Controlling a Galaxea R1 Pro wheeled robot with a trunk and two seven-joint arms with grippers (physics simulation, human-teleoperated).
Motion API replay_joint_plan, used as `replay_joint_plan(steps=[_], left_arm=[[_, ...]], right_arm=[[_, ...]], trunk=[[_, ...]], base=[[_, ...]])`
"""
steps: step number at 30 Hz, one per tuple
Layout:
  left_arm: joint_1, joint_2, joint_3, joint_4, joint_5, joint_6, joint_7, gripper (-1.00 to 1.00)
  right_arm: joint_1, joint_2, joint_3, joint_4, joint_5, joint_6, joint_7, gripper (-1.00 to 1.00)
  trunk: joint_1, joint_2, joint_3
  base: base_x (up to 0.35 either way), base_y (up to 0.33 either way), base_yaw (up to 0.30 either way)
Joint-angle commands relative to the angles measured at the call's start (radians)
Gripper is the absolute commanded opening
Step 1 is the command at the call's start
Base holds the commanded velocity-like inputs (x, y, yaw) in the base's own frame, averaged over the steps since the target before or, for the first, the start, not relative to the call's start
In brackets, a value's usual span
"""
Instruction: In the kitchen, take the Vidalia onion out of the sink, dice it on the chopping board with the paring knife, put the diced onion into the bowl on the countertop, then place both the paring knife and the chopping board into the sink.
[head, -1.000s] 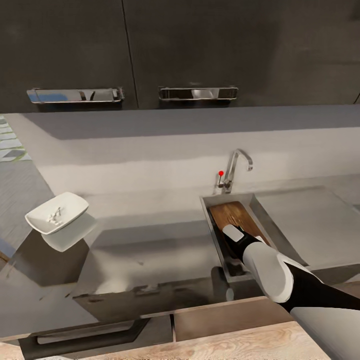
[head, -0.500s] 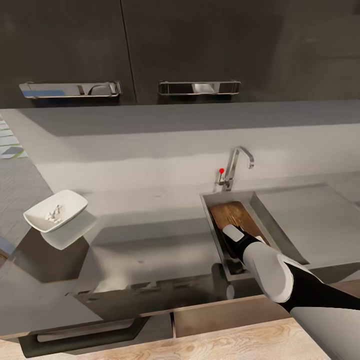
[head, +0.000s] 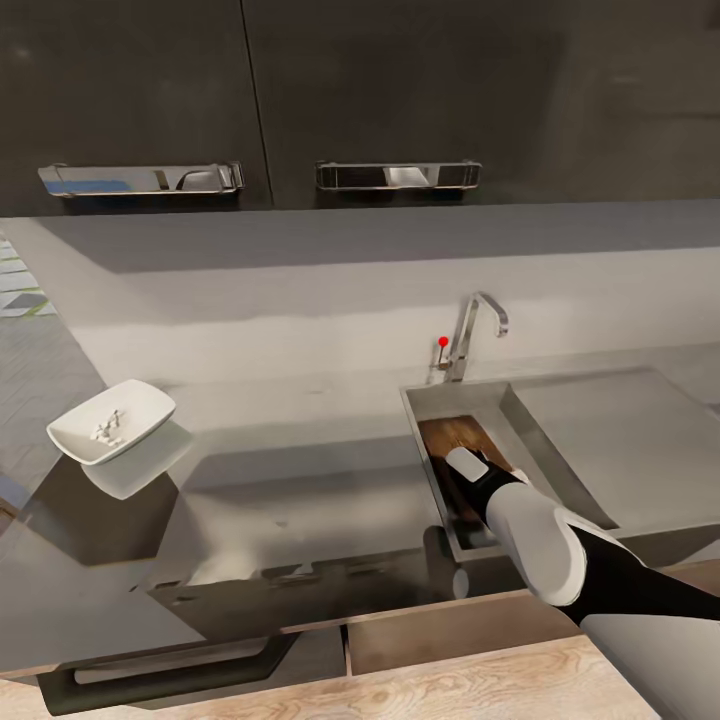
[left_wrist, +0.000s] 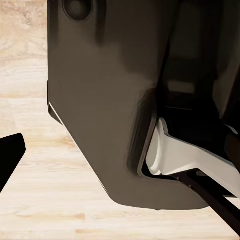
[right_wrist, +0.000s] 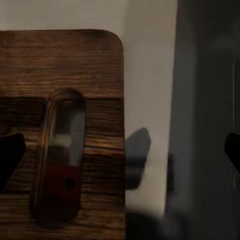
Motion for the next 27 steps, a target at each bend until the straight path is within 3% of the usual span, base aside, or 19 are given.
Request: replay_joint_plan(steps=[1, 4, 6, 8, 10, 12, 14, 17, 18, 19, 20, 21, 24, 27], left_arm=[[-0.002, -0.001, -0.008, 0.003, 0.008, -0.005, 0.000, 1.00], [-0.002, 0.000, -0.008, 0.004, 0.008, -0.006, 0.000, 1.00], [-0.002, 0.000, -0.008, 0.003, 0.008, -0.006, 0.000, 1.00], [-0.002, 0.000, -0.008, 0.003, 0.007, -0.006, 0.000, 1.00], [-0.002, 0.001, -0.008, 0.003, 0.007, -0.006, 0.000, 1.00], [-0.002, 0.001, -0.008, 0.003, 0.007, -0.007, -0.001, 1.00], [-0.002, 0.002, -0.008, 0.003, 0.007, -0.007, -0.001, 1.00], [-0.002, 0.002, -0.010, 0.003, 0.007, -0.025, -0.003, 1.00], [-0.002, 0.002, -0.010, 0.003, 0.007, -0.056, -0.002, 1.00], [-0.002, 0.002, -0.010, 0.003, 0.007, -0.096, 0.001, 1.00], [-0.002, 0.002, -0.010, 0.004, 0.007, -0.117, 0.002, 1.00], [-0.002, 0.002, -0.010, 0.004, 0.007, -0.139, 0.004, 1.00], [-0.002, 0.003, -0.010, 0.004, 0.007, -0.160, 0.005, 1.00], [-0.002, 0.006, -0.010, 0.004, 0.007, -0.190, 0.005, 1.00]], right_arm=[[0.000, 0.001, 0.009, -0.006, -0.008, -0.002, -0.002, 1.00], [0.000, 0.013, 0.054, -0.143, 0.019, 0.079, -0.004, 1.00], [0.000, 0.032, 0.100, -0.337, 0.029, 0.281, -0.005, 1.00], [0.000, 0.058, 0.134, -0.599, 0.032, 0.629, -0.003, 1.00], [0.000, 0.058, 0.144, -0.738, 0.031, 0.852, 0.021, 1.00], [0.000, 0.058, 0.151, -0.786, 0.033, 0.970, 0.110, 1.00], [0.000, 0.049, 0.154, -0.793, 0.040, 1.025, 0.208, 1.00], [0.019, -0.019, 0.177, -0.734, 0.075, 1.068, 0.432, 1.00], [0.031, -0.035, 0.206, -0.720, 0.123, 1.070, 0.522, 1.00], [0.054, -0.046, 0.234, -0.712, 0.200, 1.059, 0.629, 1.00], [0.071, -0.051, 0.247, -0.709, 0.254, 1.043, 0.695, 1.00], [0.098, -0.054, 0.259, -0.705, 0.344, 0.996, 0.796, 1.00], [0.138, -0.054, 0.268, -0.690, 0.530, 0.862, 0.989, 1.00], [0.147, -0.056, 0.268, -0.686, 0.605, 0.821, 1.060, 1.00]], trunk=[[0.001, -0.002, -0.002], [0.001, -0.002, -0.002], [0.001, -0.002, -0.002], [0.001, -0.002, -0.002], [0.001, -0.002, -0.002], [0.001, -0.002, -0.002], [0.001, -0.002, -0.002], [0.001, -0.002, -0.002], [0.001, -0.002, -0.002], [0.001, -0.002, -0.002], [0.001, -0.002, -0.002], [0.001, -0.002, -0.002], [0.001, -0.002, -0.002], [0.001, -0.002, -0.002]], base=[[0.000, 0.000, 0.000], [0.000, 0.000, 0.000], [0.000, 0.000, 0.000], [0.000, 0.000, 0.000], [0.000, 0.000, 0.000], [0.000, 0.000, 0.000], [0.000, 0.000, 0.000], [0.000, 0.000, 0.000], [0.000, 0.000, 0.000], [0.000, 0.000, 0.000], [0.000, 0.000, 0.000], [0.000, 0.000, 0.000], [0.000, 0.000, 0.000], [0.000, 0.000, 0.000]])
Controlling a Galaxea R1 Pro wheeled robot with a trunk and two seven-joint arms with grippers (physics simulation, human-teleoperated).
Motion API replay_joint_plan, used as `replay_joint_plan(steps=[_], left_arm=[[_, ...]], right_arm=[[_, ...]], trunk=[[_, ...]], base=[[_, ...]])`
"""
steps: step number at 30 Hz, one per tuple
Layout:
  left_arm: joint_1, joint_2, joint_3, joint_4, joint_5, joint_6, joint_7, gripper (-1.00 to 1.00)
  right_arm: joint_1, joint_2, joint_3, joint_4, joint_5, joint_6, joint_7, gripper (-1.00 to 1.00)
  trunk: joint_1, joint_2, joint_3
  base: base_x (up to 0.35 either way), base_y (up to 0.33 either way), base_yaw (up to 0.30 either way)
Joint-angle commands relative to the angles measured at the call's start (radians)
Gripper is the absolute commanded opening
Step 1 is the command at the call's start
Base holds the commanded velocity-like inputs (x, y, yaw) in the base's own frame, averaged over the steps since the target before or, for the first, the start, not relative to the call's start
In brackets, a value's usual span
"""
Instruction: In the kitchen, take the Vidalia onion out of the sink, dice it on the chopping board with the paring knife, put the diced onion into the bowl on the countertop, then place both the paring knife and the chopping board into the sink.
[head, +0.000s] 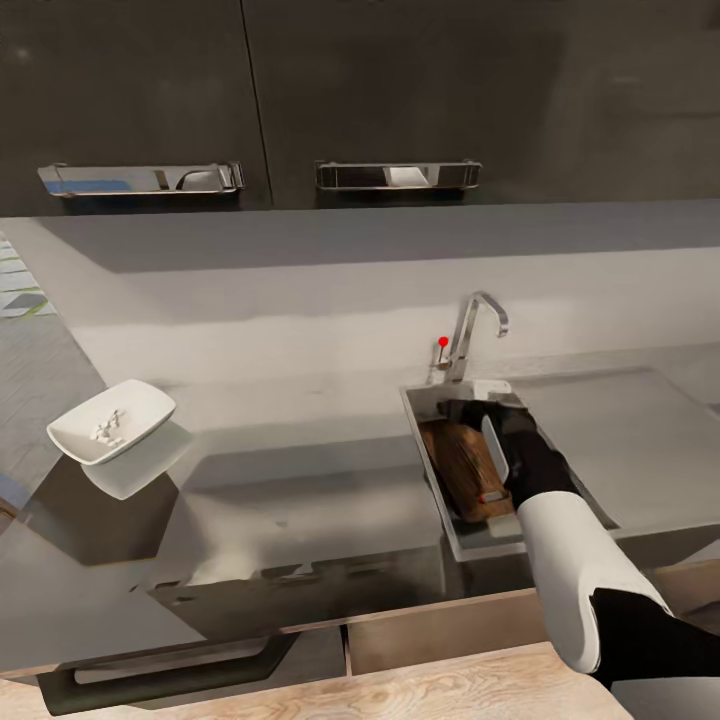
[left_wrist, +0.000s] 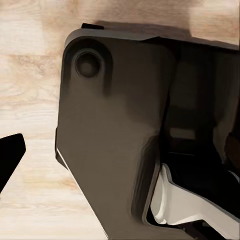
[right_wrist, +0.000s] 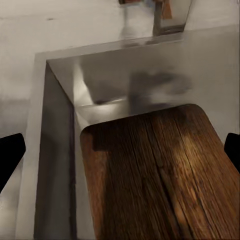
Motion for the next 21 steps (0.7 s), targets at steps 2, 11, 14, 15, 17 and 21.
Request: replay_joint_plan(steps=[2, 11, 14, 15, 17, 21], left_arm=[[-0.002, 0.003, -0.008, 0.004, 0.006, -0.032, 0.001, 1.00], [-0.002, 0.021, -0.008, 0.004, 0.006, -0.049, 0.001, 1.00], [-0.002, 0.022, -0.008, 0.004, 0.006, -0.049, 0.001, 1.00], [-0.002, 0.022, -0.008, 0.004, 0.006, -0.049, 0.001, 1.00], [-0.002, 0.022, -0.008, 0.004, 0.006, -0.049, 0.001, 1.00], [-0.002, 0.022, -0.008, 0.004, 0.006, -0.049, 0.001, 1.00]], right_arm=[[0.001, 0.001, -0.006, -0.001, 0.024, -0.004, 0.024, 1.00], [0.002, 0.001, -0.006, 0.003, 0.030, -0.012, 0.032, 1.00], [0.002, 0.002, -0.006, 0.004, 0.030, -0.013, 0.032, 1.00], [0.002, 0.002, -0.006, 0.004, 0.030, -0.013, 0.033, 1.00], [0.003, 0.002, -0.006, 0.004, 0.030, -0.013, 0.033, 1.00], [0.002, 0.002, -0.006, 0.004, 0.031, -0.014, 0.033, 1.00]], trunk=[[0.001, -0.002, -0.002], [0.001, -0.002, -0.002], [0.001, -0.002, -0.002], [0.001, -0.002, -0.002], [0.001, -0.002, -0.002], [0.001, -0.002, -0.002]], base=[[-0.039, 0.000, 0.000], [-0.218, 0.000, 0.000], [-0.295, 0.000, 0.000], [-0.297, 0.000, 0.000], [-0.298, 0.000, 0.000], [-0.298, 0.000, 0.000]])
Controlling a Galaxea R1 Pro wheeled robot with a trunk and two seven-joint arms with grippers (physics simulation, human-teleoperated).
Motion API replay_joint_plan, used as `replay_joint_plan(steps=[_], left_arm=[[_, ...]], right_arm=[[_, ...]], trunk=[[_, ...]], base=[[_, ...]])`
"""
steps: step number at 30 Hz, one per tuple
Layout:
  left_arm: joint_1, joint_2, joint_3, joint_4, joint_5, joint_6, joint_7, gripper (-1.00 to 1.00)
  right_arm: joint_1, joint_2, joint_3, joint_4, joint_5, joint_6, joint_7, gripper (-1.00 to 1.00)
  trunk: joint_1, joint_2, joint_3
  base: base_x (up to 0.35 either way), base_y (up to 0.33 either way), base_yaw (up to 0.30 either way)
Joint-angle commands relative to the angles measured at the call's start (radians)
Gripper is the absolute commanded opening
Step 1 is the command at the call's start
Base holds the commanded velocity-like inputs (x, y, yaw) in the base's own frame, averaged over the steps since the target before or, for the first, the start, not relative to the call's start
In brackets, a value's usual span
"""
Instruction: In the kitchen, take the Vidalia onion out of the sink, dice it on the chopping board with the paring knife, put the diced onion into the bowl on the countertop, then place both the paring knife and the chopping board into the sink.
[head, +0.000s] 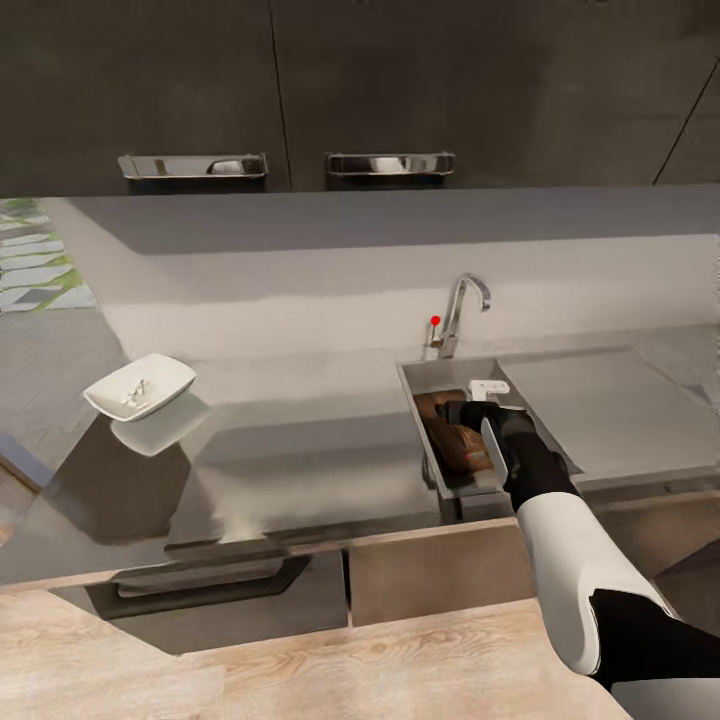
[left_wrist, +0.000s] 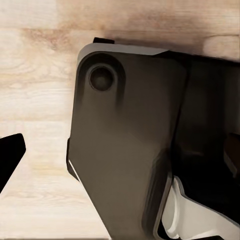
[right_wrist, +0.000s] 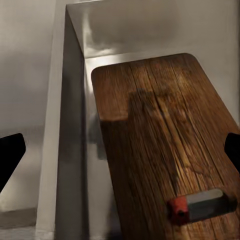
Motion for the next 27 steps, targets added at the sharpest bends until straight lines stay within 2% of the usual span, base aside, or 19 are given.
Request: replay_joint_plan(steps=[1, 27], left_arm=[[-0.002, 0.000, -0.008, 0.004, 0.006, -0.007, 0.001, 1.00], [-0.002, 0.001, -0.008, 0.004, 0.006, -0.007, 0.001, 1.00]], right_arm=[[-0.001, 0.001, -0.006, -0.001, 0.011, 0.004, 0.010, 1.00], [0.000, 0.001, -0.005, 0.008, 0.012, 0.002, 0.011, 1.00]], trunk=[[0.000, -0.002, -0.002], [0.000, -0.002, -0.002]], base=[[-0.298, 0.000, 0.000], [-0.301, 0.000, 0.000]])
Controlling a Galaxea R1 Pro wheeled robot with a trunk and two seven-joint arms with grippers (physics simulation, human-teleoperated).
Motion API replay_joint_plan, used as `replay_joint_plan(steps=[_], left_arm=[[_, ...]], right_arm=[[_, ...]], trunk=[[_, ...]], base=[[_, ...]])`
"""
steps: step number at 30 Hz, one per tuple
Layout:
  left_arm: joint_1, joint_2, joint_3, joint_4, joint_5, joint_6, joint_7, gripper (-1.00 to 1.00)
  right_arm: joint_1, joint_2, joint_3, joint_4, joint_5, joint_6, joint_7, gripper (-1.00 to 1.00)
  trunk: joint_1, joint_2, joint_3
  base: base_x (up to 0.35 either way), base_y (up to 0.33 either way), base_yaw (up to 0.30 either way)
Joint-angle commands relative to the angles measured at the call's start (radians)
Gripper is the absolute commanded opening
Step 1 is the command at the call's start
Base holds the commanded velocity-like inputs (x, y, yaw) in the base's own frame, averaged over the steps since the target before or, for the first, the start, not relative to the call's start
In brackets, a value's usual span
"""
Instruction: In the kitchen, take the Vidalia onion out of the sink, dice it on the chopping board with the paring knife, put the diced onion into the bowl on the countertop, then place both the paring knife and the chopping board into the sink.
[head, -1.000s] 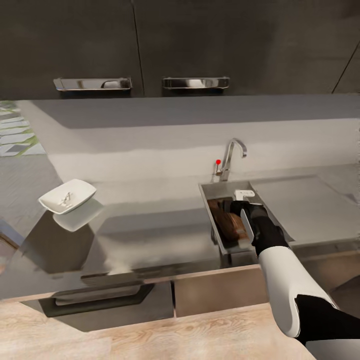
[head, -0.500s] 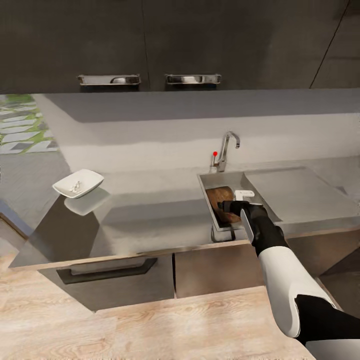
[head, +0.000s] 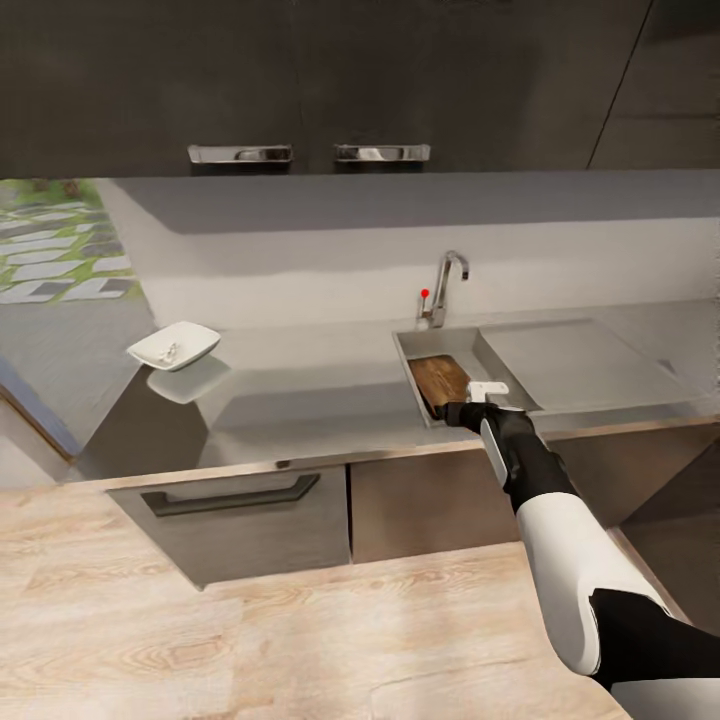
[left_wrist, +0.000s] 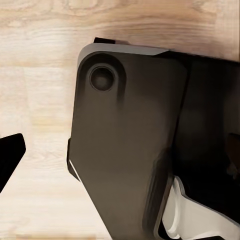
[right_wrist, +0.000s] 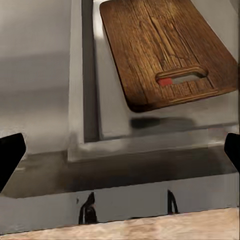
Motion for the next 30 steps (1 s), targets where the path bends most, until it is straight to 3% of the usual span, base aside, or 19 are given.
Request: replay_joint_plan(steps=[1, 24, 27, 30], left_arm=[[-0.002, -0.001, -0.008, 0.004, 0.006, -0.007, 0.001, 1.00], [-0.002, -0.001, -0.008, 0.004, 0.006, -0.009, 0.001, 1.00], [-0.002, -0.001, -0.008, 0.004, 0.006, -0.009, 0.001, 1.00], [-0.002, -0.001, -0.008, 0.004, 0.006, -0.009, 0.001, 1.00]], right_arm=[[-0.001, 0.001, -0.006, -0.001, 0.011, 0.004, 0.009, 1.00], [-0.001, 0.002, -0.005, 0.068, 0.012, -0.014, 0.009, 1.00], [0.000, -0.001, -0.006, 0.159, 0.015, -0.119, 0.009, 1.00], [-0.001, -0.009, -0.006, 0.360, 0.016, -0.334, 0.009, 1.00]], trunk=[[0.000, -0.002, -0.002], [0.000, -0.002, -0.002], [0.000, -0.002, -0.002], [0.000, -0.002, -0.002]], base=[[-0.308, 0.000, 0.000], [-0.317, -0.068, 0.000], [-0.184, -0.001, 0.000], [-0.044, 0.000, 0.000]])
